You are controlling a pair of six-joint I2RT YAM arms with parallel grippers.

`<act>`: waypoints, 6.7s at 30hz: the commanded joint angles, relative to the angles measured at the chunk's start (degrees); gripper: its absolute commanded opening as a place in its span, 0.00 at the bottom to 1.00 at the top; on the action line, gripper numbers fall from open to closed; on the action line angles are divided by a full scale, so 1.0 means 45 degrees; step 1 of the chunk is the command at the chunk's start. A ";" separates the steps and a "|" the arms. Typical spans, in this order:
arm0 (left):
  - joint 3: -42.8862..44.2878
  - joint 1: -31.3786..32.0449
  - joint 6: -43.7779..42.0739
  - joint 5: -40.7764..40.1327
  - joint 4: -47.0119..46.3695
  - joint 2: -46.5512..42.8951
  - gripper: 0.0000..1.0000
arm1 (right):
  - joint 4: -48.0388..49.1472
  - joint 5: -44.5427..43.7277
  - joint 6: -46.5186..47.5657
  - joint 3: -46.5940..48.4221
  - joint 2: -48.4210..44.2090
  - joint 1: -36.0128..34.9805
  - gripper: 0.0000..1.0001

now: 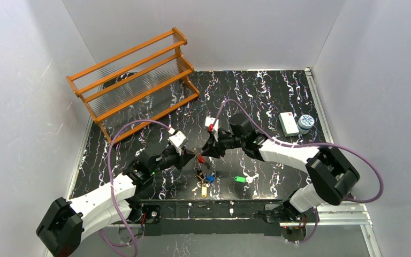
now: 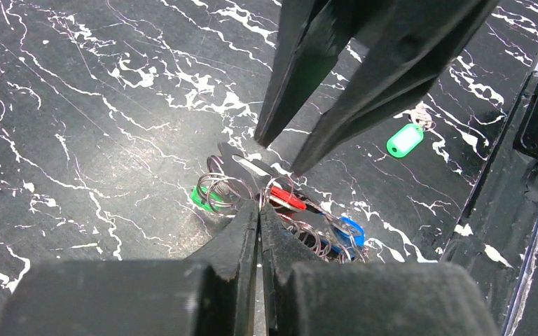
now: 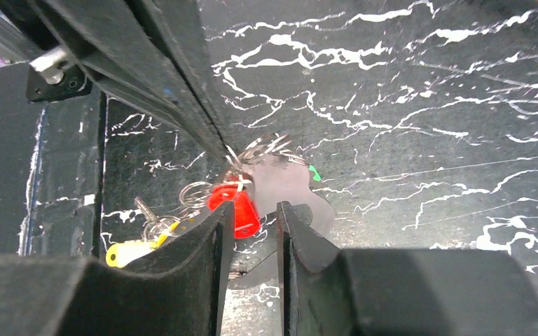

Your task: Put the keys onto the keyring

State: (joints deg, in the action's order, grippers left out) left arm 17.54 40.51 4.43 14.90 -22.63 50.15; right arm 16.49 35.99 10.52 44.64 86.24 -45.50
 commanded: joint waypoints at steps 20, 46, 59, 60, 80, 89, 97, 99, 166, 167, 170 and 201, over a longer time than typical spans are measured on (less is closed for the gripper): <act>-0.1274 0.0138 -0.1348 0.1694 -0.2172 -0.1818 0.00 | 0.3001 0.3338 0.0302 -0.1340 -0.1644 -0.0044 0.09; -0.1320 0.0309 -0.1286 0.2237 -0.2627 -0.1380 0.00 | 0.3253 0.2079 0.0330 -0.1246 -0.0729 -0.0183 0.30; -0.1325 0.0372 -0.1459 0.2281 -0.2646 -0.1459 0.00 | 0.3920 0.1897 0.1294 -0.2520 -0.2684 -0.0183 0.31; -0.1320 0.0367 -0.1470 0.2311 -0.2646 -0.1487 0.00 | 0.3958 0.1870 0.1294 -0.2509 -0.2665 -0.0180 0.32; -0.1222 0.0409 -0.1462 0.2179 -0.2666 -0.1536 0.00 | 0.3719 0.2120 0.1196 -0.2241 -0.1653 -0.0183 0.21; -0.1221 0.0416 -0.1477 0.2176 -0.2666 -0.1531 0.00 | 0.3628 0.2236 0.1238 -0.2220 -0.1276 -0.0181 0.03; -0.1280 0.0424 -0.1482 0.2120 -0.2801 -0.1535 0.00 | 0.3356 0.2363 0.1062 -0.2106 -0.0733 -0.0191 0.01; -0.1328 0.0430 -0.1433 0.2108 -0.2891 -0.1567 0.00 | 0.3083 0.2354 0.1058 -0.1920 -0.0581 -0.0217 0.01; 0.1175 0.0462 0.0177 -0.1494 0.3483 -0.2855 0.53 | -0.1473 0.0492 0.1878 0.0478 -0.0649 -0.0373 0.01; 0.1197 0.0469 -0.0072 -0.1230 0.3586 -0.2904 0.52 | -0.1789 0.0276 0.2163 0.0544 -0.0631 -0.0378 0.01; 0.1092 0.0464 -0.0865 -0.0411 0.3521 -0.3068 0.50 | -0.2575 -0.0336 0.3084 0.0747 -0.0667 -0.0467 0.01; -0.0597 0.1255 -0.6444 0.1944 -0.0682 0.0326 0.27 | -0.1881 -0.1146 0.4953 -0.0445 -0.1066 -0.2032 0.01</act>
State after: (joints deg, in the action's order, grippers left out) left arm 14.06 44.91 -22.00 24.71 -23.11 50.09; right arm 5.04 28.38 34.30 42.26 82.85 -54.15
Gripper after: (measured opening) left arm 0.272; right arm 0.032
